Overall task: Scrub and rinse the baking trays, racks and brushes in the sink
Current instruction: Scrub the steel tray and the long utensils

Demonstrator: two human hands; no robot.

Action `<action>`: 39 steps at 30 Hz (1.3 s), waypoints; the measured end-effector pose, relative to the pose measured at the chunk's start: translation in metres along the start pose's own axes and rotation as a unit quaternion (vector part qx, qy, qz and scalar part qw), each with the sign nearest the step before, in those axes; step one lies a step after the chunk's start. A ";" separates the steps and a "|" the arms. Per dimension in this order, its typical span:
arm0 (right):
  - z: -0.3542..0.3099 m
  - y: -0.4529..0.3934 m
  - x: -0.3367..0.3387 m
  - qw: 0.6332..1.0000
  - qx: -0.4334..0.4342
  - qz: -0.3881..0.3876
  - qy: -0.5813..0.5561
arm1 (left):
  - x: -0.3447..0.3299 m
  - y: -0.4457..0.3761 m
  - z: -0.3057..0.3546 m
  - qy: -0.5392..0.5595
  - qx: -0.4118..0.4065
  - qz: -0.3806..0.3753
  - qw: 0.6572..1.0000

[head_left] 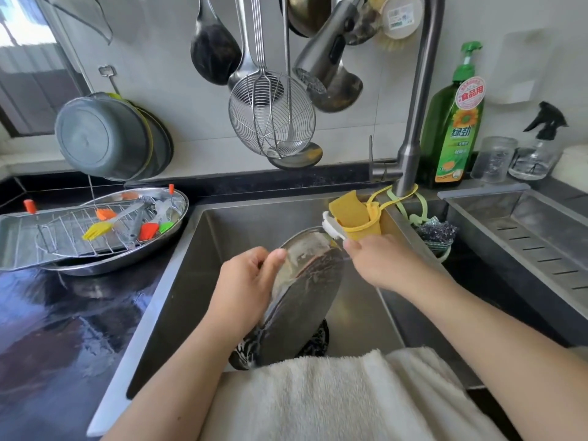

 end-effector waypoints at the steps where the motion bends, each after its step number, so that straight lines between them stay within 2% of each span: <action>1: 0.003 -0.001 -0.006 1.000 -0.001 -0.002 -0.007 | 0.003 -0.002 -0.004 -0.008 0.013 0.013 1.000; 5: -0.006 0.001 -0.009 0.999 0.013 0.007 -0.052 | 0.024 -0.006 -0.022 0.000 0.082 0.085 0.993; 8: -0.008 0.001 -0.007 0.997 0.015 0.009 -0.072 | 0.035 -0.001 -0.018 0.028 0.084 0.112 0.990; 11: -0.001 0.002 -0.004 0.995 0.012 0.014 -0.094 | 0.026 0.007 0.002 0.003 0.036 0.083 0.996; 14: 0.005 0.004 -0.002 0.992 0.003 0.010 -0.124 | -0.005 0.016 0.016 -0.144 -0.055 0.007 0.988; 16: 0.005 0.005 -0.002 0.989 0.002 0.004 -0.145 | -0.032 0.021 0.021 -0.259 -0.108 -0.063 0.958; 19: -0.001 0.005 -0.004 0.987 0.020 -0.007 -0.160 | -0.076 0.031 0.009 -0.380 -0.138 -0.225 0.887; 21: -0.002 0.003 -0.010 0.987 0.028 -0.018 -0.160 | -0.098 0.037 -0.010 -0.444 -0.138 -0.318 0.826; 24: -0.001 0.003 -0.013 0.986 0.026 -0.025 -0.162 | -0.125 0.051 -0.025 -0.535 -0.179 -0.416 0.713; 26: -0.002 0.003 -0.015 0.986 0.029 -0.031 -0.164 | -0.134 0.060 -0.028 -0.542 -0.151 -0.473 0.678; 29: -0.003 0.002 -0.020 0.986 0.034 -0.043 -0.157 | -0.139 0.064 -0.045 -0.539 -0.107 -0.519 0.655; 32: -0.001 0.003 -0.023 0.989 0.035 -0.055 -0.135 | -0.134 0.064 -0.050 -0.537 -0.069 -0.513 0.666; 33: -0.002 0.003 -0.026 0.989 0.035 -0.066 -0.127 | -0.130 0.061 -0.046 -0.529 -0.067 -0.497 0.685; 37: -0.013 0.013 -0.038 0.987 0.055 -0.120 -0.088 | -0.075 0.043 -0.027 -0.434 -0.003 -0.401 0.807; 39: -0.023 0.018 -0.043 0.984 0.075 -0.148 -0.064 | -0.035 0.041 -0.025 -0.389 0.032 -0.357 0.848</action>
Point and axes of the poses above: each hand's wrist, its own y-axis away from the middle knuckle, its own x-axis out of the back of the hand, z = x × y, the point moved 10 cm from there along -y, towards the middle knuckle, and after that the axes turned 4 degrees about z, right-handed, at the moved point
